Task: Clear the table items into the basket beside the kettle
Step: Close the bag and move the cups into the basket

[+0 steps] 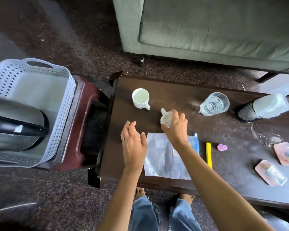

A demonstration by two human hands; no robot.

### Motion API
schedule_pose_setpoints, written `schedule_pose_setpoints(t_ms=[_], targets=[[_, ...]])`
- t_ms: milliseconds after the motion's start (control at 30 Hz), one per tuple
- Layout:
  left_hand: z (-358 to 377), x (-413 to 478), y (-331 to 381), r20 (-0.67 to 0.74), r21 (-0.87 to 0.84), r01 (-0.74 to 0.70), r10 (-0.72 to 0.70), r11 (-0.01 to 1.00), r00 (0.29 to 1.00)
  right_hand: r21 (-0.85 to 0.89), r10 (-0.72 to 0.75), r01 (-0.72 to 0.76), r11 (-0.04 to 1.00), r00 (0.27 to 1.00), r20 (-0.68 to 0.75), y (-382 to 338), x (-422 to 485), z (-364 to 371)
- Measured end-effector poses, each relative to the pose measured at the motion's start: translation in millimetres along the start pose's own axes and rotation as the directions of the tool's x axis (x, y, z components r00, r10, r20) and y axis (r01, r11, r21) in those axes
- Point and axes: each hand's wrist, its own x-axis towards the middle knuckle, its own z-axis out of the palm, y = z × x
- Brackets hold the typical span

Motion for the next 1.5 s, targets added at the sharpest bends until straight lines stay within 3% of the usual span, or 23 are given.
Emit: schedule_pose_setpoints(t_ms=[133,233,367,600,867,1033,1200,1333,1500], targets=[[-17.8,11.5,-16.1,-0.008,0.001,0.01,-0.01,1.0,1.0,0.053,0.063,-0.061,0.997,0.997,-0.046,-1.7,0.9,-2.4],[-32.3,23.7,-29.0,-0.034,0.007,0.017,-0.017,1.0,0.999,0.039,0.066,-0.06,0.997,0.981,-0.182,-15.0,0.6,-9.5],[-51.5,44.4,-41.1,-0.081,-0.027,0.041,-0.043,0.999,0.996,0.052,-0.095,0.117,0.992,0.945,-0.313,-57.1,5.3,-26.9],[-99.1,86.1,-45.8,-0.255,-0.128,0.106,-0.136,0.986,0.957,0.137,-0.441,0.457,0.879,0.888,-0.134,-183.1,24.8,-34.0],[-146.4,131.5,-60.1,-0.469,-0.357,0.19,-0.351,0.914,0.81,0.174,-0.733,0.721,0.671,0.68,0.009,-322.8,55.4,20.5],[-159.0,153.5,-74.9,-0.532,-0.424,0.244,-0.458,0.872,0.712,0.184,-0.813,0.794,0.579,0.546,0.201,-389.3,62.7,59.8],[-162.3,170.7,-87.7,-0.523,-0.493,0.311,-0.563,0.812,0.64,0.087,-0.826,0.871,0.483,0.42,0.375,-435.8,71.0,113.0],[-162.6,179.9,-101.3,-0.528,-0.513,0.313,-0.582,0.799,0.619,0.041,-0.832,0.906,0.421,0.367,0.415,-457.7,67.8,142.3],[-163.5,184.8,-111.6,-0.495,-0.562,0.328,-0.627,0.759,0.602,-0.008,-0.868,0.93,0.367,0.346,0.355,-466.6,64.5,160.2]])
